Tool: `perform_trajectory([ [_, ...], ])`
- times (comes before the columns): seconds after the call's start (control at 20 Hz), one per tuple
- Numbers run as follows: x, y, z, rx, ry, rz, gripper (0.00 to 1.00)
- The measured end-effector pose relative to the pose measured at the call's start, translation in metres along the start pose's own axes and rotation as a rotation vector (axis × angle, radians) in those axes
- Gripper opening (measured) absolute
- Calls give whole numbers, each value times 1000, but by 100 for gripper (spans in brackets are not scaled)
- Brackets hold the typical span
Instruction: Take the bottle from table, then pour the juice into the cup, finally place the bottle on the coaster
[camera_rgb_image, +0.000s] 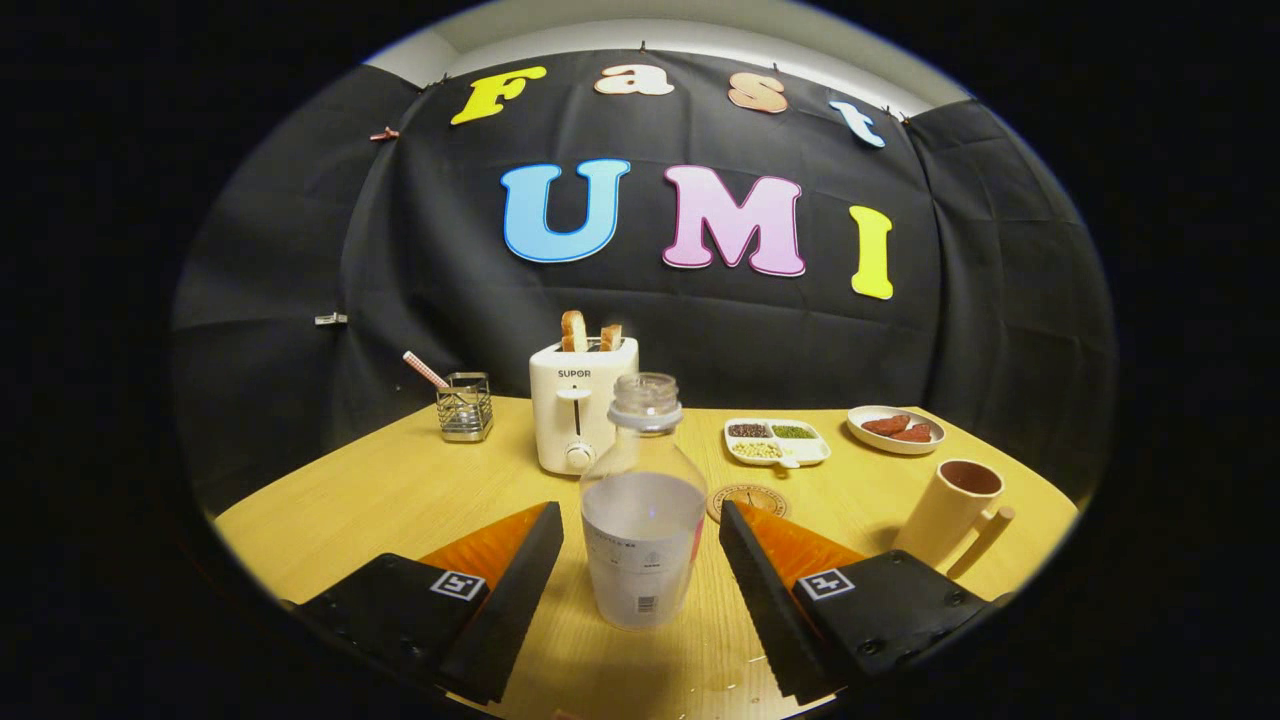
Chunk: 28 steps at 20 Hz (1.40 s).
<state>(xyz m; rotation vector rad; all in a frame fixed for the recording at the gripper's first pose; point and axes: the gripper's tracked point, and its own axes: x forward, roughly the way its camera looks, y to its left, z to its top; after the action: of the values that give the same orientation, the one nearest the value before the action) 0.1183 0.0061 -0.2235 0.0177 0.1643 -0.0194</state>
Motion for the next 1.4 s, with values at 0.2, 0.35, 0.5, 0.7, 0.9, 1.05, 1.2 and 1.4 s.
perform_trajectory([
  [0.2,17,-2,-6,-13,-9,-23,97],
  [0.35,26,-7,-8,-12,-13,-49,97],
  [0.5,35,-12,-13,-18,-5,-68,96],
  [0.7,40,-9,-13,-26,-14,-59,94],
  [0.9,44,-5,-12,-48,-18,-53,81],
  [1.05,43,0,-12,-34,-11,-22,78],
  [1.2,40,-4,-13,-20,5,-4,75],
  [1.4,36,-1,-4,32,32,62,74],
])
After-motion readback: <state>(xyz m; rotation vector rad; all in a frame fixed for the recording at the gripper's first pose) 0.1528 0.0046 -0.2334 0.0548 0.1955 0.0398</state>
